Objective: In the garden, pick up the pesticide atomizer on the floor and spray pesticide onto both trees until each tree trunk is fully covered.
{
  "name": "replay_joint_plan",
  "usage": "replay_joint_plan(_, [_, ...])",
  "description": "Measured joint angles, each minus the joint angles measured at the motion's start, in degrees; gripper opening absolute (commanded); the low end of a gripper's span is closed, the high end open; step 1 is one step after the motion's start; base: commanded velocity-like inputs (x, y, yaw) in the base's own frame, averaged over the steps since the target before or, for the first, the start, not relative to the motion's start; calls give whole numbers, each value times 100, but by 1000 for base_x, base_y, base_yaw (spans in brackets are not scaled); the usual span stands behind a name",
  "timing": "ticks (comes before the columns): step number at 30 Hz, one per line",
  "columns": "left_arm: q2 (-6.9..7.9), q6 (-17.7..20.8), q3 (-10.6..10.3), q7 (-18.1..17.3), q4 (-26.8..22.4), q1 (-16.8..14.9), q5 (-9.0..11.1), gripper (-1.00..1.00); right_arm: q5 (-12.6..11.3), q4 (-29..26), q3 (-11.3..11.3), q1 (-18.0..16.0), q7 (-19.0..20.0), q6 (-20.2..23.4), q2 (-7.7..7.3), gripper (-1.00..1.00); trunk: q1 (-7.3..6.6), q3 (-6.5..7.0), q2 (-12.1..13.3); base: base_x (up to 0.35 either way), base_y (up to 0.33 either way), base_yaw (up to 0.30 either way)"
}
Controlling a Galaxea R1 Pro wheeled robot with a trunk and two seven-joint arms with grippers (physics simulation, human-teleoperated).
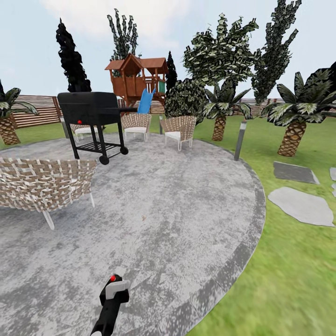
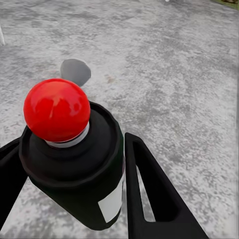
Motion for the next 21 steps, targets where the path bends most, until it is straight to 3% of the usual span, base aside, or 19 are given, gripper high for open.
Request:
replay_joint_plan(1, [0, 0, 0, -1, 13, 0, 0, -100, 34, 5, 65, 0, 23, 3, 19, 100, -22, 18, 40, 0, 0, 0])
replay_joint_plan(4, [0, 0, 4, -2, 49, 0, 0, -100, 285, 23, 630, 0, 95, 11, 79, 100, -88, 72, 160, 0, 0, 0])
replay_joint_plan(5, [0, 0, 8, -2, 58, 0, 1, -100, 393, 31, 973, 0, 115, 12, 92, 100, -110, 90, 201, 0, 0, 0])
replay_joint_plan(7, [0, 1, 10, -2, 73, 0, -3, -100, 520, 37, 1376, 0, 144, 14, 109, 100, -154, 126, 281, 0, 0, 0])
replay_joint_plan(11, [0, 5, 16, -3, 81, 0, -6, -100, 573, 38, 1592, 0, 161, 9, 114, 100, -242, 198, 441, 0, 0, 0])
replay_joint_plan(21, [0, 16, -22, -10, 262, 0, -21, -100, 616, 73, 1677, 0, 165, 6, 96, 100, -461, 377, 842, 0, 0, 0])
